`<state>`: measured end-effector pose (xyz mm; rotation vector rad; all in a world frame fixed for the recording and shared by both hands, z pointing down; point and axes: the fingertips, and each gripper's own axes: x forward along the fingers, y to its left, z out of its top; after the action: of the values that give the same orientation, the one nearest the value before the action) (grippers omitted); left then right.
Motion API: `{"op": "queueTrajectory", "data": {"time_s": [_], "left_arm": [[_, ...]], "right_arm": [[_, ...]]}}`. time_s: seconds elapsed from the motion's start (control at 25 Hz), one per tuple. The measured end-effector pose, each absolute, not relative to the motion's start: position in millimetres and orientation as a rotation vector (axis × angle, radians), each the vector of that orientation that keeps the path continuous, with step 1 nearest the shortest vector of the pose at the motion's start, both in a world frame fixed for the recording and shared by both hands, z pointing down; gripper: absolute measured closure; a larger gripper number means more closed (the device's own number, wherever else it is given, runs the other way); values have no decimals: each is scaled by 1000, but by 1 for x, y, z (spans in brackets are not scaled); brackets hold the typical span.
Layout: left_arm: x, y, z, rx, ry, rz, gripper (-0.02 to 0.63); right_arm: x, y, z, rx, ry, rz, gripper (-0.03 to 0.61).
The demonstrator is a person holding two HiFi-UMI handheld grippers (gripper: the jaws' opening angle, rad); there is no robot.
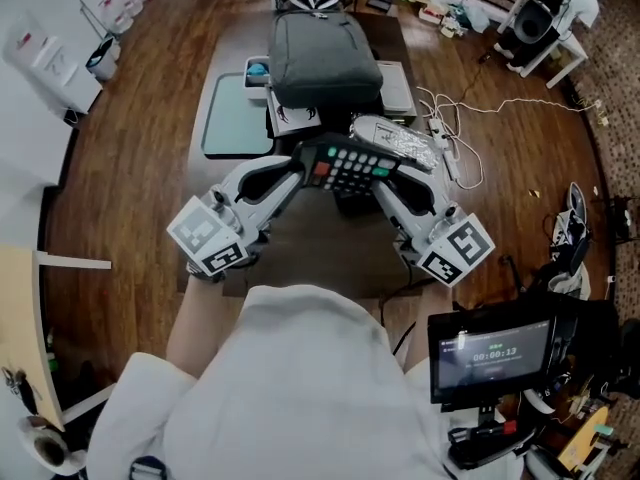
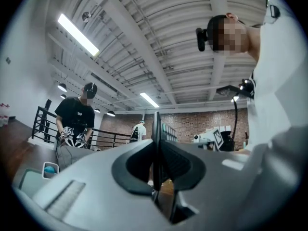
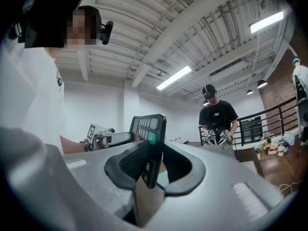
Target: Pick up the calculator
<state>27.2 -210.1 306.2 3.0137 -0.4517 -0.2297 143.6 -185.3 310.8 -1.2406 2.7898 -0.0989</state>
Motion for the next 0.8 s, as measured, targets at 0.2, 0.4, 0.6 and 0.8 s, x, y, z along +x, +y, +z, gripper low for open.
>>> {"op": "queueTrajectory", "data": {"time_s": [0.2, 0.4, 0.6, 0.8], "left_arm": [[28, -206, 304, 2997, -423, -227, 562], [23, -204, 304, 2990, -432, -233, 563], [17, -203, 301, 3002, -427, -228, 561], [9, -201, 302, 2994, -414, -223, 561]], "right_arm": [[141, -181, 311, -1235, 2782, -117, 483], [137, -181, 310, -1232, 2775, -125, 483], [131, -179, 307, -1231, 2768, -124, 483], [123, -176, 307, -1270, 2764, -125, 483]]}}
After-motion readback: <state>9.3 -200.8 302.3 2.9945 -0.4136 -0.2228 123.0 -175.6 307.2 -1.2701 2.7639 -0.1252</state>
